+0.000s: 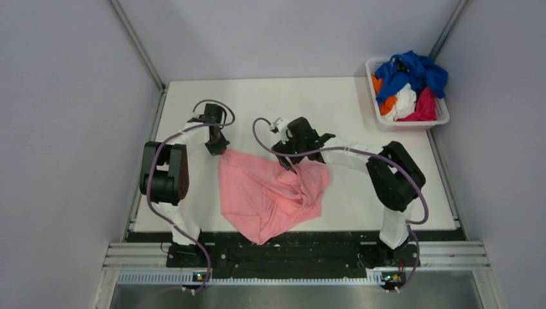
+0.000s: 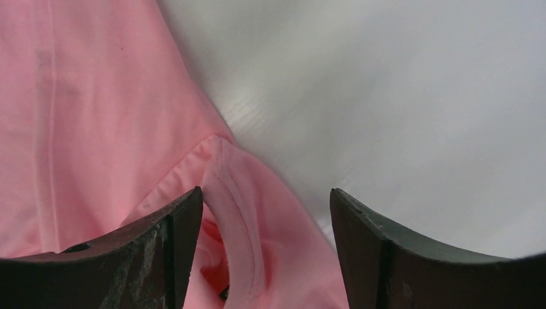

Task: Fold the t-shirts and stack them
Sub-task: Flatten out the tshirt

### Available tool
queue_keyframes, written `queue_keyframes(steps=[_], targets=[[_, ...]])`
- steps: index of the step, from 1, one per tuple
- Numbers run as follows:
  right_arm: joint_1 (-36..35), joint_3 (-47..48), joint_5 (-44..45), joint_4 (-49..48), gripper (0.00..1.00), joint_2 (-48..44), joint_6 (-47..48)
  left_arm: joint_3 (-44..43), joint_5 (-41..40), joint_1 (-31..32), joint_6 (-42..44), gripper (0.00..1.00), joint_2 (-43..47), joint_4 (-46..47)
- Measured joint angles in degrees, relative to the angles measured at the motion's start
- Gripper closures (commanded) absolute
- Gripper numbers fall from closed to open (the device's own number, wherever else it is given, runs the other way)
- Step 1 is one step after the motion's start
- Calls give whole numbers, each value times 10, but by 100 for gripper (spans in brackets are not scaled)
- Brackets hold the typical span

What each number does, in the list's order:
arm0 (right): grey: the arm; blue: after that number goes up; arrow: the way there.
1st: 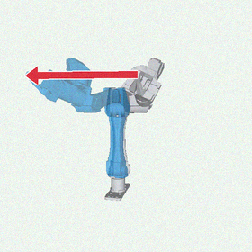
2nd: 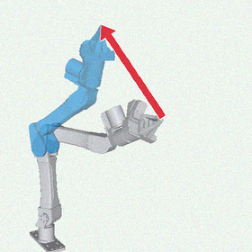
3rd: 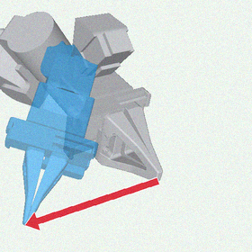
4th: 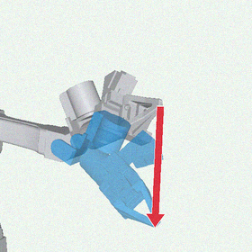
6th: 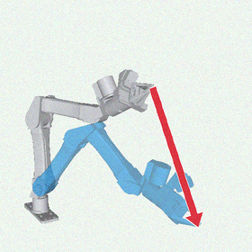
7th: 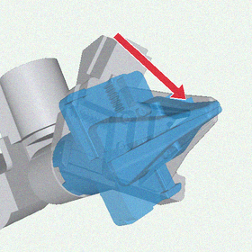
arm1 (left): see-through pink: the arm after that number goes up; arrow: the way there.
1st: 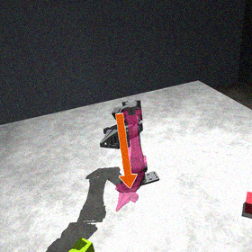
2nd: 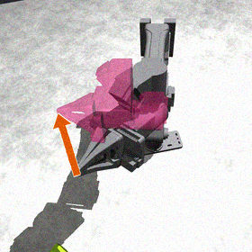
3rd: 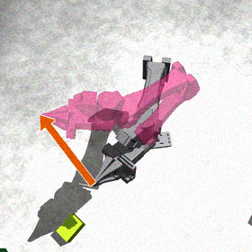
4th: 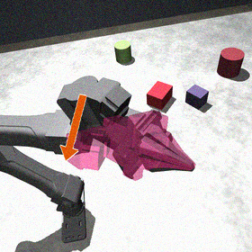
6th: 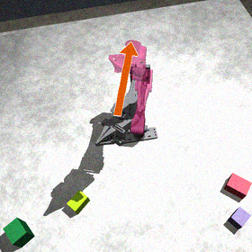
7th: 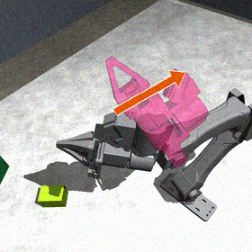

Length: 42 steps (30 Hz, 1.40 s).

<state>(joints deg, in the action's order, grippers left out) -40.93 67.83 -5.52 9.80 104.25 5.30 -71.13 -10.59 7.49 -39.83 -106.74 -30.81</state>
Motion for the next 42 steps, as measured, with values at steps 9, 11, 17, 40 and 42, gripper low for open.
queue_keyframes(steps=[9,11,17,40,42], targets=[[-6,36,-15,15,59,52,17,27,-23,0,7,100,55,0],[-6,35,-21,15,56,52,10,28,-24,0,8,100,59,0],[-10,22,-54,-8,62,52,-12,39,-25,0,8,100,65,2],[-13,-84,336,-41,100,-185,-177,72,-71,0,9,100,283,-16],[-12,-87,396,-38,100,-270,-178,72,-82,0,10,100,334,-18]])
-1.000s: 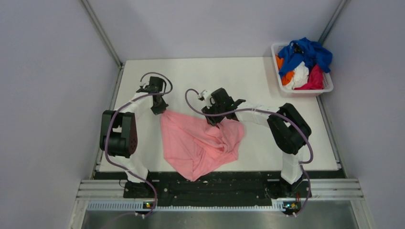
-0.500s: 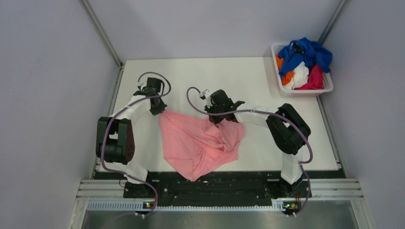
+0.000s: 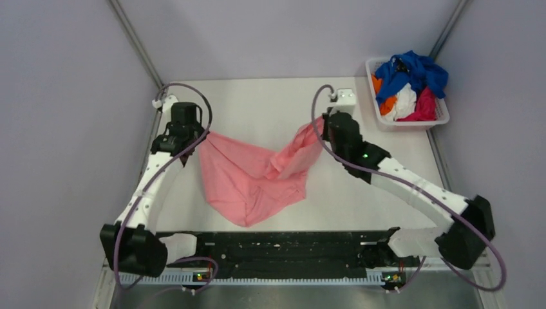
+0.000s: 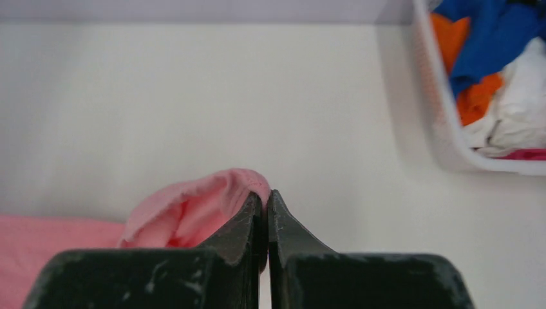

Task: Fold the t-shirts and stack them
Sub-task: Flatten out the tshirt

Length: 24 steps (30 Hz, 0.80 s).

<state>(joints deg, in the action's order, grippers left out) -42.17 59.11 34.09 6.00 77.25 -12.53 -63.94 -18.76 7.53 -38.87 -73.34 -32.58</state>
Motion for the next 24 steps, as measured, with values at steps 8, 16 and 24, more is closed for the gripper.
queue_keyframes(steps=[8,16,24], targets=[[1,30,97,-16,100,-234,61,-59,-35,0,25,100,184,7],[1,168,2,16,100,-343,128,-185,-47,0,71,100,290,22],[1,289,-118,47,100,-394,150,-295,-44,0,114,100,321,39]])
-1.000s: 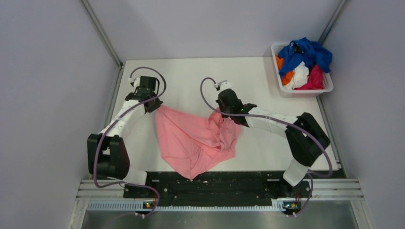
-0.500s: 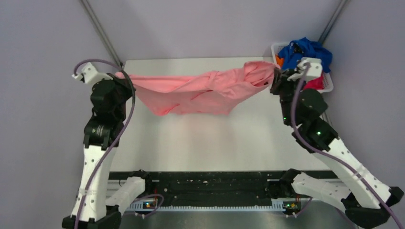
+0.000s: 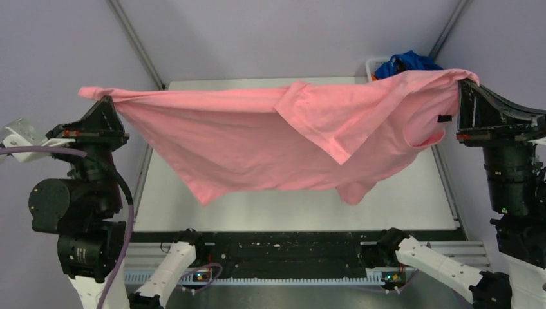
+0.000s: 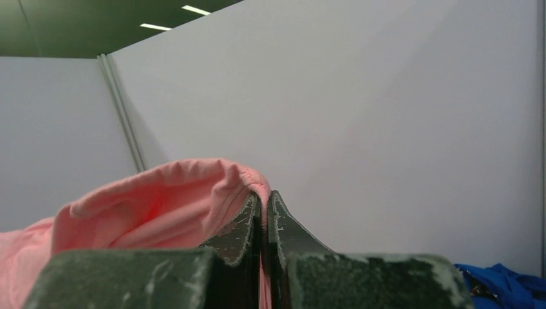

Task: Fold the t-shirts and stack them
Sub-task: Flatten out the tshirt

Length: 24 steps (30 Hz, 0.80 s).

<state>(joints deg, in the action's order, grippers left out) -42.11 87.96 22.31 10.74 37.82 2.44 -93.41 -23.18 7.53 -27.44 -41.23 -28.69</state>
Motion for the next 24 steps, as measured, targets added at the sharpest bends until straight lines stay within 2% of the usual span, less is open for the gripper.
queue_keyframes(steps=[4,9,12,15,16,17,18,20,21,22,24], targets=[[0,4,-7,10,100,2,9,3,1,0,6,100,-1,5],[0,-42,77,-6,100,26,32,40,-8,0,6,100,-29,19],[0,-102,160,-45,100,66,51,76,-30,0,4,100,-86,39],[23,-159,220,-70,100,146,41,101,-49,-3,-1,100,-190,51],[45,-178,213,-72,100,179,26,103,-50,-7,-3,95,-245,56],[78,-197,196,-76,100,212,8,103,-50,-11,-5,86,-283,61],[117,-217,170,-87,94,254,-13,103,-49,-16,-5,76,-341,73],[190,-260,121,-123,88,353,-50,94,-24,-30,-9,48,-473,104],[211,-273,105,-142,78,400,-61,85,-7,-37,-6,27,-529,111],[231,-283,91,-166,61,457,-71,61,19,-45,-10,5,-599,106],[257,-282,66,-207,51,566,-88,3,57,-57,-8,2,-712,92]])
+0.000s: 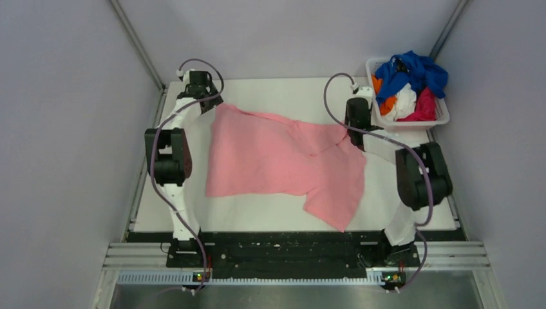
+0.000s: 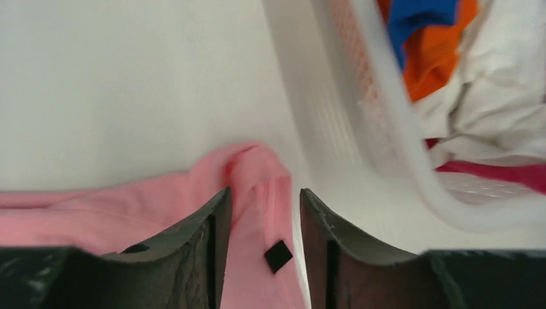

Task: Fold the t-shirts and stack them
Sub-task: Flatten out the tshirt

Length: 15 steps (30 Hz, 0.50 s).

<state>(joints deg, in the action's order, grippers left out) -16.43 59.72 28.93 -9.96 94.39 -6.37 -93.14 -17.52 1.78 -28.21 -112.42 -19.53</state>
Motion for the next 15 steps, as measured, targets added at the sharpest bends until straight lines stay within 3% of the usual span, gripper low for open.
queue_keyframes(steps=[3,5,6,10,15], targets=[[15,35,-24,-1,36,118,-18,-99,34,-10,-7,1,-118,-34],[17,66,-31,12,7,147,-25,-129,58,-16,-7,1,-144,-45],[19,78,-33,15,2,147,-27,-130,64,-17,-7,1,-139,-45],[19,96,-35,17,1,98,-43,-90,88,-16,-18,1,-76,-23],[19,31,-50,32,1,-37,-97,49,100,-12,-39,1,75,-9]])
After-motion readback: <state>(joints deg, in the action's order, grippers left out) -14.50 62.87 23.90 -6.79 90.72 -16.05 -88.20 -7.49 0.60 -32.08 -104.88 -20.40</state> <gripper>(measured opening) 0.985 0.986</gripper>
